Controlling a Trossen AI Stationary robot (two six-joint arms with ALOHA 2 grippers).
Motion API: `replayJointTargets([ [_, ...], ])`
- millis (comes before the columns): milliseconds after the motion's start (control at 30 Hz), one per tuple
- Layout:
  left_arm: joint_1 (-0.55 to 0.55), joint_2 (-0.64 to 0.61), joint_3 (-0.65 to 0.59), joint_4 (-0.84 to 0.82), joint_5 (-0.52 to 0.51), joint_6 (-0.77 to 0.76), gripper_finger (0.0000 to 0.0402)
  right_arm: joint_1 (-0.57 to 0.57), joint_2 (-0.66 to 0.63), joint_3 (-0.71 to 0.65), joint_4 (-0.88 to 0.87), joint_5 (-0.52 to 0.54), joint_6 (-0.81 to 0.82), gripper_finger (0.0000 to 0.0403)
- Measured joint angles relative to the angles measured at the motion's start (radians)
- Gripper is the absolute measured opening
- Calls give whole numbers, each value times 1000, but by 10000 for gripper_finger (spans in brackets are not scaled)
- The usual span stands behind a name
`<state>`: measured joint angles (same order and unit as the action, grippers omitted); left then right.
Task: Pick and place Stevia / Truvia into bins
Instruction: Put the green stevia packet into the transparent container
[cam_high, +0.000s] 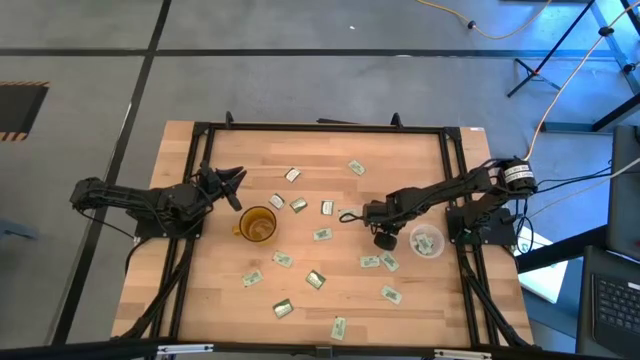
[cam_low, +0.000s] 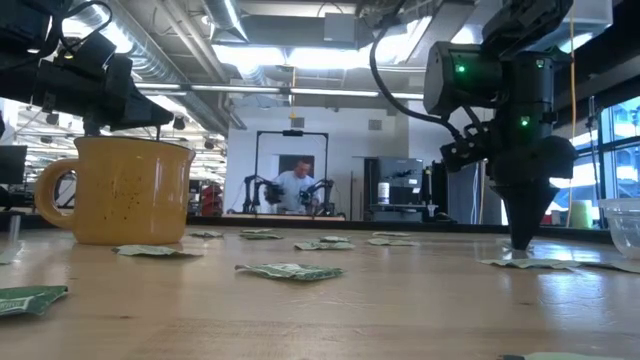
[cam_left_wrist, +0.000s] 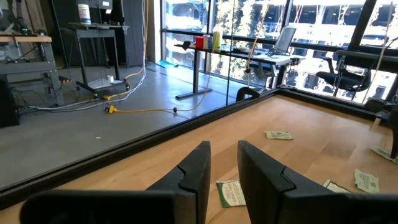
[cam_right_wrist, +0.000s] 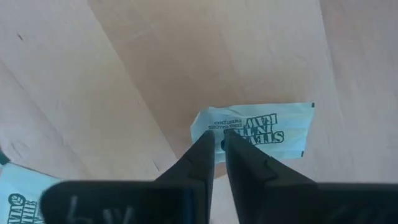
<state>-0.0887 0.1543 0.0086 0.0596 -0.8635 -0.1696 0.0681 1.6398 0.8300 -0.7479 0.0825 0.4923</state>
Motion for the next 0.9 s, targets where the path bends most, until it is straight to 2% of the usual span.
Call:
replayJointTargets([
  [167,0,0,0,0,0,0,75,0,0,0,0,2,1,6],
  [500,0,0,0,-1,0,0,75,0,1,-2,12,8,2,4],
  [900,0,0,0,-1,0,0,75,1,2,-3,45,2,2,84],
])
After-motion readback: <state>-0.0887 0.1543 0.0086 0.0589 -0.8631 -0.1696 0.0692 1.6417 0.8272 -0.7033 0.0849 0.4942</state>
